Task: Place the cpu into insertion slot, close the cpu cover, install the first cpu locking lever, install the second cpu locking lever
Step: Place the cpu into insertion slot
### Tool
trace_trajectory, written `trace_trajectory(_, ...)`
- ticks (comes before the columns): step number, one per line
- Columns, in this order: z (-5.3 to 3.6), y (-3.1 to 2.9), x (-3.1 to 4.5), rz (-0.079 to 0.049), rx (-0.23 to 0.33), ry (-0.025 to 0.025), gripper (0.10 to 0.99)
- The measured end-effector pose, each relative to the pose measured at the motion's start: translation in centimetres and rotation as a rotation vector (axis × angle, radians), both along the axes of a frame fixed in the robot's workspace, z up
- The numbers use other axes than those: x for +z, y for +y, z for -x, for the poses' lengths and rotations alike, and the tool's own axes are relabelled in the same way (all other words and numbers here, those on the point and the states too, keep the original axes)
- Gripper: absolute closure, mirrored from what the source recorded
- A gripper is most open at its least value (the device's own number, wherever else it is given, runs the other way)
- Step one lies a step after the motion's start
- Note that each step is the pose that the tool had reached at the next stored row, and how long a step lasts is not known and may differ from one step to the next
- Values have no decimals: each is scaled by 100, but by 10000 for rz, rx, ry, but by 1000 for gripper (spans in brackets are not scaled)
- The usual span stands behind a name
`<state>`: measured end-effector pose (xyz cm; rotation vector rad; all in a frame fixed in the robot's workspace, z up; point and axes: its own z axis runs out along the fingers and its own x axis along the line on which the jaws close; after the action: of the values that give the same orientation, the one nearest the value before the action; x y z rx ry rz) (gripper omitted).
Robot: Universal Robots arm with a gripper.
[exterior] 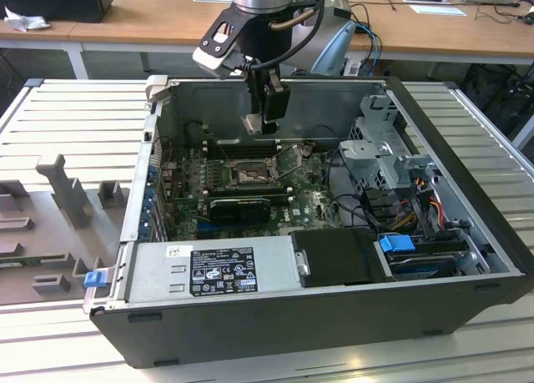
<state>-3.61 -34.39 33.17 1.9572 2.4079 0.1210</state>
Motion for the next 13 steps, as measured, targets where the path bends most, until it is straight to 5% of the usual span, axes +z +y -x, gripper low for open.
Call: trace_trajectory(13,0,0,-17,0,-572,-1,553)
